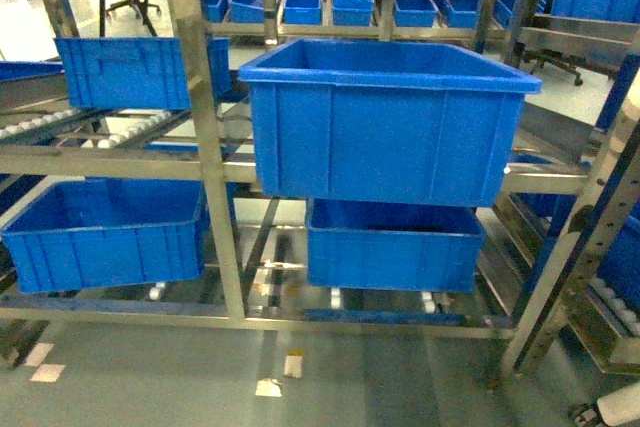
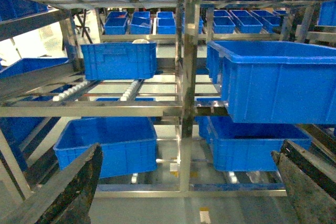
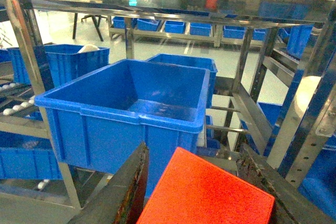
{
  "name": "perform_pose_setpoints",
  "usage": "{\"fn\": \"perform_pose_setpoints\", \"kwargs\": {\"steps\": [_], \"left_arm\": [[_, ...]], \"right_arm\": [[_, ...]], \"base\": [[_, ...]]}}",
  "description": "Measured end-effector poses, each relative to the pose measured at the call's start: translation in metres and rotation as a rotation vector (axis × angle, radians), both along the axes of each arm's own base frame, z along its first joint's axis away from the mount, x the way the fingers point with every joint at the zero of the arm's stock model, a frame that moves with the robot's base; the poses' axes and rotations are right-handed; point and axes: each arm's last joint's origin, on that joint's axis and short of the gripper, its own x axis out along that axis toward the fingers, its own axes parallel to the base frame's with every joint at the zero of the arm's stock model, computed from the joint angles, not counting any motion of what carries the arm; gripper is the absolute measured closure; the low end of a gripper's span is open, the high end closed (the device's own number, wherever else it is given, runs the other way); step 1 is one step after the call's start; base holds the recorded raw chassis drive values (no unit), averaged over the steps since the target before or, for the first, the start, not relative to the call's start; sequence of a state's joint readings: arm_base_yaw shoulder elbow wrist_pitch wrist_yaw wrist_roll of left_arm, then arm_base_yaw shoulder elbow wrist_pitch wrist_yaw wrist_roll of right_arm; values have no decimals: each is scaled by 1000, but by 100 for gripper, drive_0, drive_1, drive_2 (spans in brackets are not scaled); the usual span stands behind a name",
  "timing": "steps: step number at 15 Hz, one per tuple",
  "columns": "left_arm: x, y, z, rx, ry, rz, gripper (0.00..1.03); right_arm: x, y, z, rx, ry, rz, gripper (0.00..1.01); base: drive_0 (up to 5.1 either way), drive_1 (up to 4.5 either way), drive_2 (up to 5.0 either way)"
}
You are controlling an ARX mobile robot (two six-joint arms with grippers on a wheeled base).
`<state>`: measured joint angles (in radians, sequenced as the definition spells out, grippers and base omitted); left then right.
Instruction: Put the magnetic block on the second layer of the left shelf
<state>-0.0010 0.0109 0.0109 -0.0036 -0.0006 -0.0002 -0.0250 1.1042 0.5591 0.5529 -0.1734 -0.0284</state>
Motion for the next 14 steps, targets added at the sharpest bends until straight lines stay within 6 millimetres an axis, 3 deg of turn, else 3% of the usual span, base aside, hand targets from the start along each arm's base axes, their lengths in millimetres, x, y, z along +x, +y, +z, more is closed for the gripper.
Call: {"fn": "perform_pose_setpoints", "kwargs": {"steps": [9, 14], "left_arm": [[0, 0, 0, 0, 2, 0, 5], [0, 0, 0, 0, 0, -1, 5]], "right_arm": [[-1, 1, 1, -3, -4, 4, 57], [0, 1, 0, -3, 3, 5, 57]], "base": [[-489, 252, 252], [17, 448, -413]]}}
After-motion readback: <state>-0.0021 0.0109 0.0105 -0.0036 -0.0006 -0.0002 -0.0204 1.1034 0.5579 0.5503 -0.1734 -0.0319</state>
